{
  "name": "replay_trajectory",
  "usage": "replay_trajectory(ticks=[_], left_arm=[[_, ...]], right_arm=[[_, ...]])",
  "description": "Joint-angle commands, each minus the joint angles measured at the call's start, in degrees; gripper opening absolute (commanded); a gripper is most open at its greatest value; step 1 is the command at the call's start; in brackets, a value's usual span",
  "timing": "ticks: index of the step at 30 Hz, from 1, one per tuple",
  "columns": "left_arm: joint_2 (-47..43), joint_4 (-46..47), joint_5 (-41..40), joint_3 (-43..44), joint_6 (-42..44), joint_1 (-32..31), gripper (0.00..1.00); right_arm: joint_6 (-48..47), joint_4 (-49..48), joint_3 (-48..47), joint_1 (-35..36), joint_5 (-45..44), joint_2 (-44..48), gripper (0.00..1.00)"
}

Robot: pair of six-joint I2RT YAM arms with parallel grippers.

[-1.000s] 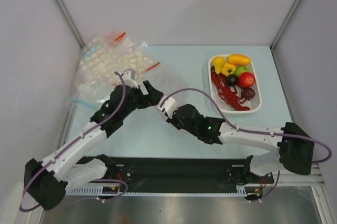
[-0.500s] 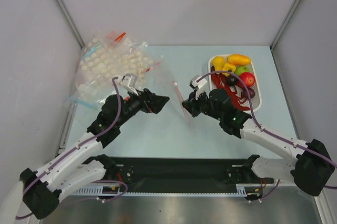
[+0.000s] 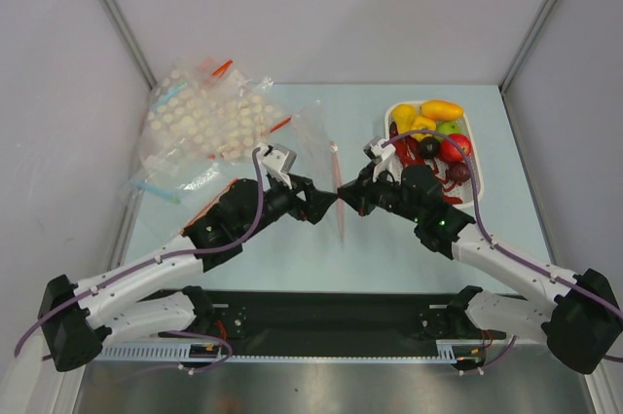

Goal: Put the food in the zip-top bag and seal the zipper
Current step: Open the zipper of the food storage bag at the center of the board.

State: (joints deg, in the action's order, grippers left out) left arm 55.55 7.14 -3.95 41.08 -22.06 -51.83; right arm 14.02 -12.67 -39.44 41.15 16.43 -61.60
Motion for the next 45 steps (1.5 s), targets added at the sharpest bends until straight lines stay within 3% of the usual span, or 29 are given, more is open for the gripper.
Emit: replay_trajectory(ticks=[1, 5, 12, 21, 27, 31, 34, 39, 45], left_arm=[[1.57, -0.8, -6.68, 4.0, 4.31, -2.83, 0.77], [2.63, -2.39, -13.27, 5.15, 4.75, -4.59, 0.68], [3.07, -2.65, -15.39, 5.24, 4.75, -5.38, 0.6], [5.44, -4.23, -18.19, 6.82, 5.37, -6.09, 0.48], [5.62, -5.03, -20.4, 7.17, 5.54, -6.52, 0.27], [6.5, -5.99, -21.45, 7.96, 5.8, -6.61, 0.08], [7.82, -8.7, -22.24, 9.19, 6.24, -6.88, 0.0], [8.79, -11.09, -25.84, 11.21, 6.6, -7.93, 0.0], [10.37, -12.76, -25.85, 12.44, 6.6, -8.63, 0.2]], right_arm=[[1.71, -3.59, -0.02, -0.1, 0.98, 1.49, 0.0], [2.15, -3.51, -0.28, 0.86, 0.54, 1.57, 0.0], [-0.04, -3.5, -0.55, 7.62, -11.31, 1.66, 0.0], [-1.1, -4.83, -0.72, 11.76, -18.17, 0.52, 0.0], [-1.54, -4.38, -0.81, 12.47, -22.13, 0.34, 0.0], [-1.45, -4.38, -0.64, 12.47, -23.98, 0.78, 0.0], [-1.19, -3.86, -0.64, 12.47, -27.4, 0.87, 0.0], [-0.93, -2.81, -0.64, 12.03, -30.48, 1.22, 0.0], [0.22, -3.85, 0.59, 10.71, -29.27, 2.8, 0.0]])
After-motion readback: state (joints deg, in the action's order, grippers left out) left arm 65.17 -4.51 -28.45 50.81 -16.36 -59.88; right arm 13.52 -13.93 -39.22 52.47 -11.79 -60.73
